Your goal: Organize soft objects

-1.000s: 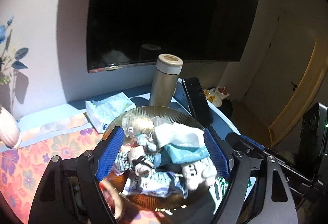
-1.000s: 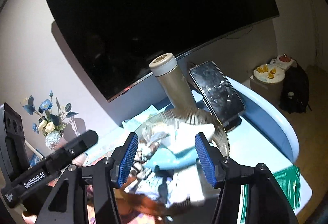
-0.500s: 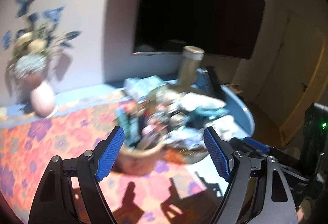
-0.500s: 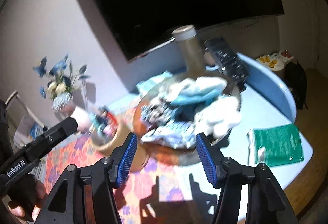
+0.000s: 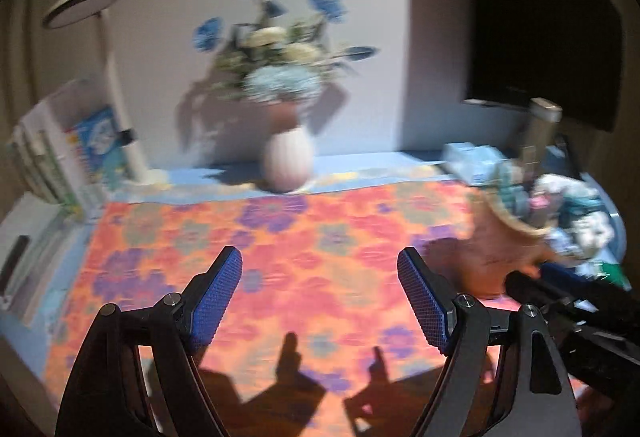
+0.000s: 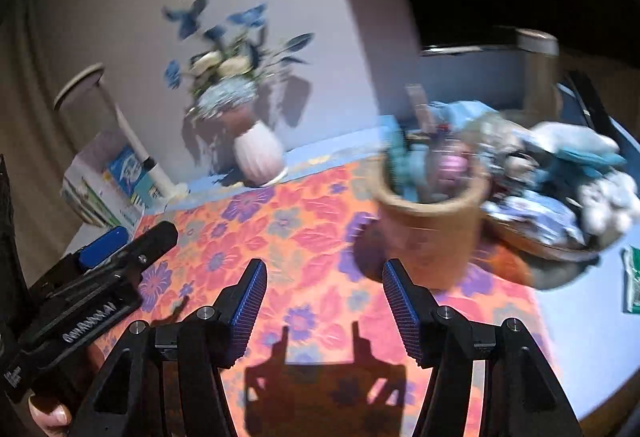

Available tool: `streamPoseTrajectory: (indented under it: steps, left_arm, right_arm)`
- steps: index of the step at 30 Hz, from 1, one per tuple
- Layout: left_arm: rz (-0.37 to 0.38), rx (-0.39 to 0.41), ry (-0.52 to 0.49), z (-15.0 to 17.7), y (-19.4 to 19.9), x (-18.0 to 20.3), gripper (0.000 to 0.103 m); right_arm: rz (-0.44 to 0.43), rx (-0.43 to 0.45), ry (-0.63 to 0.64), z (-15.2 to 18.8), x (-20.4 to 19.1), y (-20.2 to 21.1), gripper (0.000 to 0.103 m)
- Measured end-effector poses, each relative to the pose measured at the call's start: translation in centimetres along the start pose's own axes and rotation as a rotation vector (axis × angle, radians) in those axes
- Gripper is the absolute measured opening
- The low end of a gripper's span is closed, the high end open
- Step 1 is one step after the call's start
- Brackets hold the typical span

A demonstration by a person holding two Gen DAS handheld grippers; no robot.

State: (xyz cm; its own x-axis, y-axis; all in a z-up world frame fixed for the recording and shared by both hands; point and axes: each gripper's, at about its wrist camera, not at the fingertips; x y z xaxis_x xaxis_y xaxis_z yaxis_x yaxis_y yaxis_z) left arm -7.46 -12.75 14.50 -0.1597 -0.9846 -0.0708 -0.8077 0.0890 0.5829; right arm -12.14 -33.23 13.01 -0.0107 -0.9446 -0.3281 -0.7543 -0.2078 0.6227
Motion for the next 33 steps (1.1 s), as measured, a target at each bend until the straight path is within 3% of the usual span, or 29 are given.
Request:
streamPoseTrajectory:
  steps: [6, 11, 17, 19, 23, 33]
  left_arm:
    - [-0.058, -0.001, 0.024, 1.4, -3.5, -3.4, 0.079]
    - [-0.080, 0.003, 0.003, 3.2, -6.9, -3.6, 0.079]
    - [-0.044, -0.107, 0.026, 5.3, -11.5, -3.6, 0.080]
    - [-0.042, -0.124, 0.027, 5.4, -11.8, -3.5, 0.080]
    - [-0.049, -0.135, 0.042, 5.6, -12.1, -3.6, 0.097]
    - [-0.065, -0.168, 0.027, 5.7, -12.9, -3.6, 0.097]
  right_arm:
    - [0.028, 0.052, 0.074, -0.5, -3.4, -3.7, 0.059]
    - [0.076, 0.092, 0.141, -0.1, -4.6, -6.8, 0.065]
    - [0.087, 0.064, 0.175, 0.7, -4.9, -10.5, 0.067]
    - [0.085, 0.058, 0.175, 0.7, -4.8, -11.3, 0.067]
    - [0.089, 0.047, 0.173, 1.1, -4.6, -12.6, 0.068]
    - [0.074, -0.002, 0.139, 1.3, -3.7, -13.5, 0.078]
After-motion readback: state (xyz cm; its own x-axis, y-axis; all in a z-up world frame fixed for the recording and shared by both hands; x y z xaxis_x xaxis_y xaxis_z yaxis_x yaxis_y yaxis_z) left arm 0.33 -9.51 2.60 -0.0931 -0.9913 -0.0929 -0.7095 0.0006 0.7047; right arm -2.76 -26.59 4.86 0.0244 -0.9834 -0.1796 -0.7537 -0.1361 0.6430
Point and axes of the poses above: each gripper's, at about its wrist camera, not at the fingertips, and y roughly against the way its jaws point, x to its right, z to its underside, and after that the axes turned 1 degree about -y, right-handed
